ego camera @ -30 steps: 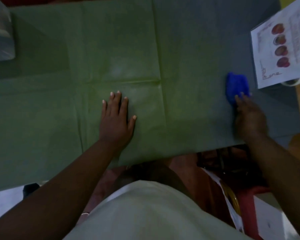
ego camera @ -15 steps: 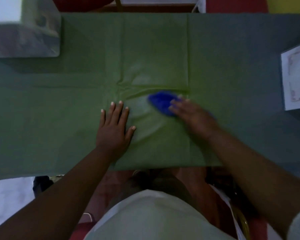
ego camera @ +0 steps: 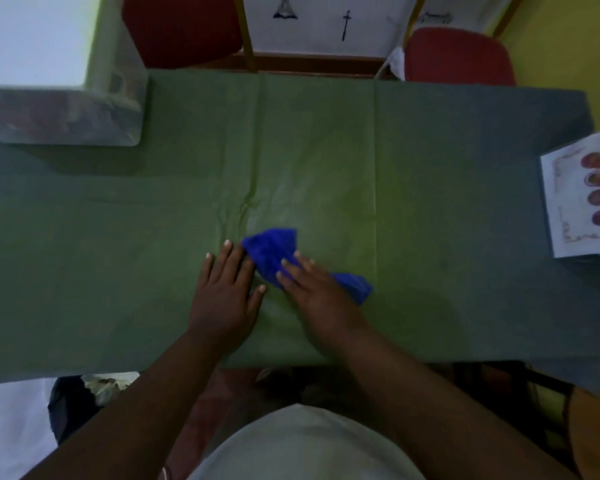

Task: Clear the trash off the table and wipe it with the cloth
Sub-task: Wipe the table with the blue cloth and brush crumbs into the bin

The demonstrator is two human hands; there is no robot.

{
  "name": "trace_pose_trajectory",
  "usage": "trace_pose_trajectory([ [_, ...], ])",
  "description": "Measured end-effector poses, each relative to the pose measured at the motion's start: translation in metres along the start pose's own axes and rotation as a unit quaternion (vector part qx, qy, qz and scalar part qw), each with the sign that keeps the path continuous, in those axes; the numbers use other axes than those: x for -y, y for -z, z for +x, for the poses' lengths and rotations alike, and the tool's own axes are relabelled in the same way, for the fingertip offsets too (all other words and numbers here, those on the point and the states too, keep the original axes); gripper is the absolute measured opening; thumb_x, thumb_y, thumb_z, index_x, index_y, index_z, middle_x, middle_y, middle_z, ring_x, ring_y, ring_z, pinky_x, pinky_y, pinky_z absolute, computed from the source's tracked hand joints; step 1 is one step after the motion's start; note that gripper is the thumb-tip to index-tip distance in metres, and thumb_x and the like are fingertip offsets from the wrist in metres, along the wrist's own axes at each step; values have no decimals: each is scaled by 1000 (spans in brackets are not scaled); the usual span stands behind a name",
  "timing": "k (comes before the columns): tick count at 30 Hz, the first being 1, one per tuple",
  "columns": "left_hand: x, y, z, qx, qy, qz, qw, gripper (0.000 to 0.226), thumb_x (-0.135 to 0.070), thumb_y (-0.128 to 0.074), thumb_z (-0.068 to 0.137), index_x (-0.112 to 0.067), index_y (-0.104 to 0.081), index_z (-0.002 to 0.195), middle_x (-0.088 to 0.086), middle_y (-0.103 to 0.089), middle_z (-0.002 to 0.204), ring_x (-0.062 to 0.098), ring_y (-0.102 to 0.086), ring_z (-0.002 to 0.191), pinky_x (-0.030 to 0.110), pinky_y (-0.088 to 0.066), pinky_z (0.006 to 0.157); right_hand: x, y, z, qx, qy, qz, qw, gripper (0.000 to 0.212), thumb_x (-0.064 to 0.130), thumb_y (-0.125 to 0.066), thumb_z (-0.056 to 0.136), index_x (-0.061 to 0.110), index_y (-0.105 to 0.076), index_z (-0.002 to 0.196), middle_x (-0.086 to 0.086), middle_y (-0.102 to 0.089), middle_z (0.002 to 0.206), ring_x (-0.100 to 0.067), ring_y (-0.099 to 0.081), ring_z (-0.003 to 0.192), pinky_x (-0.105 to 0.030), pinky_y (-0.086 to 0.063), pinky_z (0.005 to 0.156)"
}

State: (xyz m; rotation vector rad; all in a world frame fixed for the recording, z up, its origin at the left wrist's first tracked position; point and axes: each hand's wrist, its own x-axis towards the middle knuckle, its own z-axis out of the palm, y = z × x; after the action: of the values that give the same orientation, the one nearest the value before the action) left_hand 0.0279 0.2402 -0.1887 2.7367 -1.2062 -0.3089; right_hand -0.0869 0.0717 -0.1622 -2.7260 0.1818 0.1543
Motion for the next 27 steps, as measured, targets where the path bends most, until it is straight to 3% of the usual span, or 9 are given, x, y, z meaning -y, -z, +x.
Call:
trace_pose_trajectory([
  [3, -4, 2, 1, -21, 7, 11, 1000, 56, -44, -41, 92, -16, -48, 140, 9, -38, 153, 29, -30, 144, 48, -22, 116, -58, 0, -33, -2, 38, -24, 999, 47, 27, -20, 105, 15, -51, 138, -5, -44, 149, -24, -31, 142, -34, -13, 120],
  [5, -15, 5, 6, -39, 28, 23, 999, 51, -44, -43, 93, -15, -52, 134, 11, -44, 148, 32, -35, 139, 48, -24, 115, -137, 28, -53, -55, -73, -47, 995, 48, 19, -22, 100, 8, -51, 137, -14, -46, 145, -33, -35, 139, -31, -7, 121],
  [9, -41, 6, 22, -69, 62, 17, 996, 49, -45, -44, 92, -9, -57, 124, 16, -47, 141, 37, -38, 134, 48, -25, 112, -234, 72, -82, -159, -353, -12, 922, 54, 1, -43, 85, -2, -46, 139, -25, -43, 145, -46, -32, 138, -51, -24, 116],
  [11, -62, 0, 34, -68, 56, 3, 996, 52, -45, -44, 92, -8, -54, 127, 16, -43, 145, 36, -34, 138, 48, -24, 114, -239, 71, -72, -193, -399, -10, 896, 52, -4, -46, 87, -4, -43, 140, -26, -39, 147, -45, -27, 141, -45, -22, 118],
  [13, -86, -7, 47, -58, 54, -13, 997, 56, -45, -43, 93, -7, -50, 133, 15, -38, 151, 34, -27, 143, 49, -20, 117, -218, 61, -54, -195, -376, -17, 906, 45, 2, -41, 95, -2, -44, 140, -23, -36, 150, -37, -28, 142, -26, -18, 119],
  [15, -105, -13, 56, -43, 54, -23, 997, 60, -46, -40, 95, -7, -44, 139, 14, -31, 155, 32, -21, 146, 49, -15, 120, -175, 39, -43, -123, -233, -27, 964, 48, 25, -26, 103, 13, -36, 148, -5, -25, 159, -18, -19, 147, -11, -7, 116],
  [18, -118, -18, 63, -36, 62, -18, 997, 62, -45, -38, 95, -6, -40, 142, 14, -29, 157, 32, -18, 148, 52, -13, 119, -124, 15, -47, -40, -9, -14, 999, 48, 17, -29, 99, 15, -42, 144, -6, -34, 155, -24, -22, 147, -36, -14, 121],
  [20, -120, -20, 64, -36, 61, -11, 997, 62, -44, -39, 94, -6, -41, 142, 14, -30, 156, 32, -19, 147, 53, -14, 119, -135, 14, -59, -49, 46, -8, 998, 44, 7, -46, 97, 14, -49, 140, -7, -43, 149, -31, -30, 143, -42, -23, 118],
  [27, -145, -10, 76, -72, 62, -41, 995, 57, -46, -43, 90, -2, -55, 125, 23, -47, 140, 40, -38, 134, 53, -25, 114, -216, 66, -121, -73, -107, -59, 990, 63, 13, -65, 74, 28, -56, 134, 5, -48, 147, -36, -46, 124, -46, -40, 99],
])
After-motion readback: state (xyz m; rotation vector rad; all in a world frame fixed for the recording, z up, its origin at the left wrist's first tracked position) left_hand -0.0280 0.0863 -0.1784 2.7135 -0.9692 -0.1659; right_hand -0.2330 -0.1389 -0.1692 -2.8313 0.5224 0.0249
